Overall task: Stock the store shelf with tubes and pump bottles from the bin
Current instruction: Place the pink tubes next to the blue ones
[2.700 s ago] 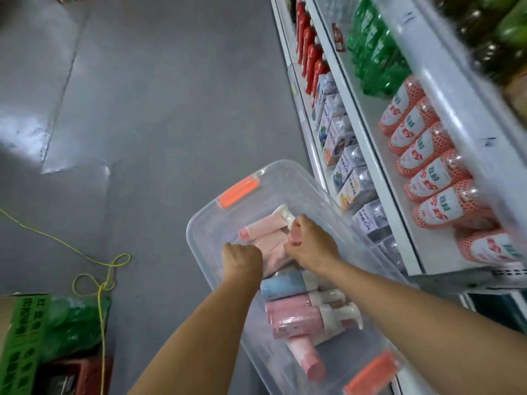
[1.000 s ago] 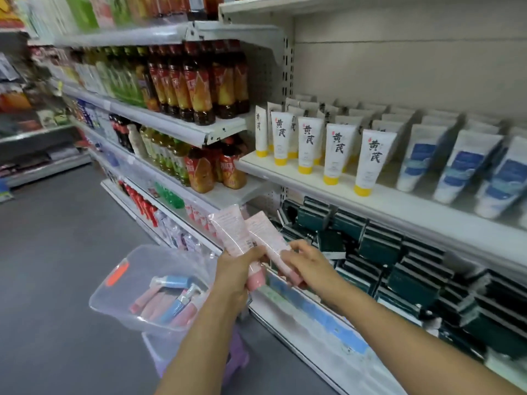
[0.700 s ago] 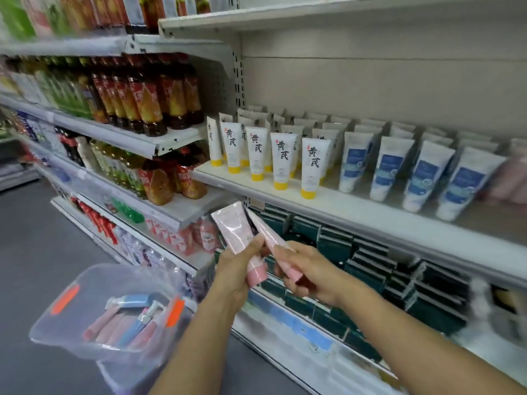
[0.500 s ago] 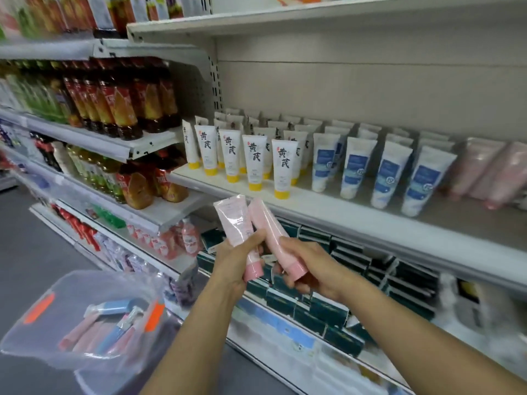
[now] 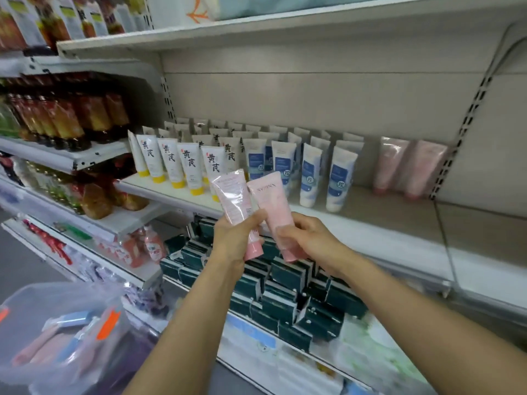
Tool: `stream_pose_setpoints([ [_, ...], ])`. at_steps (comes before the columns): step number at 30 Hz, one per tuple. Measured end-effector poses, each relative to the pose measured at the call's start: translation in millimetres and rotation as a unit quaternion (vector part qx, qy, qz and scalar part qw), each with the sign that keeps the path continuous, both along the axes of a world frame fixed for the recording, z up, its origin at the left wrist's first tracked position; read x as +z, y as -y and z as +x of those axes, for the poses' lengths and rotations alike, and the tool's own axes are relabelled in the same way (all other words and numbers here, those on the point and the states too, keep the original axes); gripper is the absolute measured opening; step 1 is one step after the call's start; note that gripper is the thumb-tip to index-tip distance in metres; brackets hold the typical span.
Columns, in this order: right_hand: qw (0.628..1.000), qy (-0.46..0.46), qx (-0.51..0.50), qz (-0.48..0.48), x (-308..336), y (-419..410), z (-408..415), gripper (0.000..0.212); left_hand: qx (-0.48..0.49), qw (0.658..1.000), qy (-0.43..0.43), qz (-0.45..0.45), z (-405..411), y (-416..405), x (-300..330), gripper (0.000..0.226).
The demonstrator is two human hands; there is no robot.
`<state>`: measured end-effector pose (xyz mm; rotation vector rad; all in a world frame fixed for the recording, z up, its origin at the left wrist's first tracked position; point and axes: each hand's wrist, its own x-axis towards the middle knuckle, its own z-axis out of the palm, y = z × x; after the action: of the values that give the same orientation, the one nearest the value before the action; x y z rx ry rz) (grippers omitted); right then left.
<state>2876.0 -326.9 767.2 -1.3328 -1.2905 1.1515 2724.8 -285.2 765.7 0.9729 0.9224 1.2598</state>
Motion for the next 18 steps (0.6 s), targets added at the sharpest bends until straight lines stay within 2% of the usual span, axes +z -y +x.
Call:
stream_pose_setpoints([
  [4, 0.999, -0.020, -0.012, 0.028, 6.3, 16.5, 38.4, 0.021, -0.011, 1.000, 0.007, 0.020, 42.5, 10.6, 6.3, 0.024],
  [8, 0.998, -0.025, -0.043, 0.042, 13.9, 33.2, 87.6, 0.022, -0.040, 0.999, 0.018, 0.031, 88.9, 24.7, 14.7, 0.031],
  [12, 0.992, -0.022, -0.105, 0.063, 14.8, 42.3, 137.4, 0.022, -0.088, 0.994, -0.005, 0.067, 136.9, 38.8, 17.7, 0.023],
  [16, 0.979, -0.062, -0.180, 0.075, 10.5, 48.0, 175.6, 0.026, -0.136, 0.989, -0.015, 0.053, 177.3, 43.8, 18.1, 0.023],
  [18, 0.972, -0.049, -0.216, 0.083, 8.7, 50.1, 192.7, 0.028, -0.155, 0.987, -0.021, 0.042, 193.9, 43.5, 17.7, 0.026],
])
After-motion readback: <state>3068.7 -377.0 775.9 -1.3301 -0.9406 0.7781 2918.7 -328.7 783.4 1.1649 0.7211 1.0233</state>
